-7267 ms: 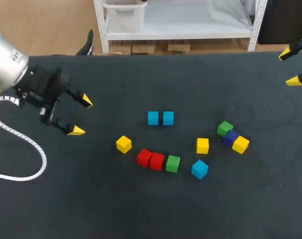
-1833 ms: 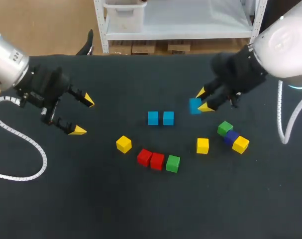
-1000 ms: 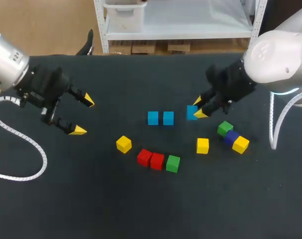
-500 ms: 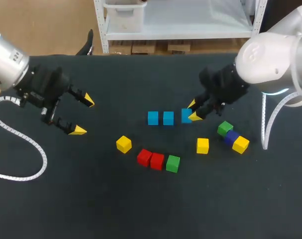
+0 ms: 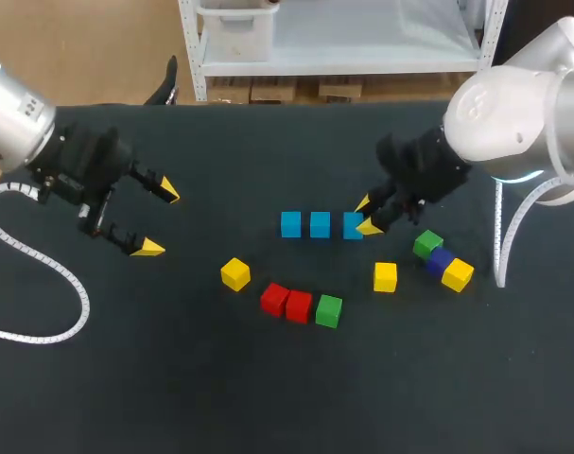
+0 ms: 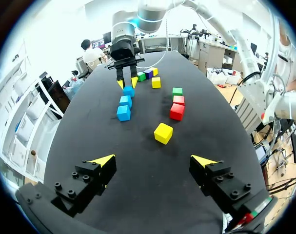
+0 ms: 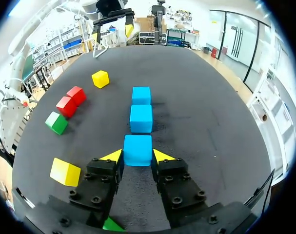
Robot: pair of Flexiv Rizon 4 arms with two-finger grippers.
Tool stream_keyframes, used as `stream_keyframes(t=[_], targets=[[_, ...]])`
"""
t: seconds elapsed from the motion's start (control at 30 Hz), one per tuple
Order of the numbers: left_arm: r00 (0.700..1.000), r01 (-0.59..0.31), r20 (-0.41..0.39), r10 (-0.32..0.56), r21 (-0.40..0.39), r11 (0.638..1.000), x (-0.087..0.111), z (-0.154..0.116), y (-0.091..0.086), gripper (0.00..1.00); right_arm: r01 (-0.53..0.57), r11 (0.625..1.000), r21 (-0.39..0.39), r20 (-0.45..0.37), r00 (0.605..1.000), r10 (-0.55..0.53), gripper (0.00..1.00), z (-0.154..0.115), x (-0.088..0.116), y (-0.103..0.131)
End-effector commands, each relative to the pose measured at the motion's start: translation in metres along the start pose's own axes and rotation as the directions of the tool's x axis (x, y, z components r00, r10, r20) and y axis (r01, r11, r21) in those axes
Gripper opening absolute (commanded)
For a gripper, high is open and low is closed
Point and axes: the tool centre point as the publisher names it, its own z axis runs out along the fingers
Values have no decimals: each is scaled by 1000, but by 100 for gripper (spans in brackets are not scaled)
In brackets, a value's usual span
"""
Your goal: Place the blue cubes, place green cubes on the blue cubes, place the yellow cubes on the green cubes, then place the red cubes on the yellow cubes, and place purple cube on the red cubes.
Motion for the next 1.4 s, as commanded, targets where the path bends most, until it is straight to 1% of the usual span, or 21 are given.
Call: stream_keyframes(t=[0.03,0.63,1.37,1.4], targets=[[1000,-3,3,3,-3,1000,1,1,0,100,2,1000,-4,5,1000,-2,0,2,-1,-4],[1000,-3,3,3,-3,1000,1,1,0,100,16,1000,-9,13,1000,-16,0,4,-3,-7],[1000,-3,3,3,-3,1000,1,1,0,100,21,1000,-14,12,1000,-21,0,5,-3,-5],[1000,-3,3,3,-3,1000,1,1,0,100,20,1000,-14,12,1000,-20,3,5,-3,-5]])
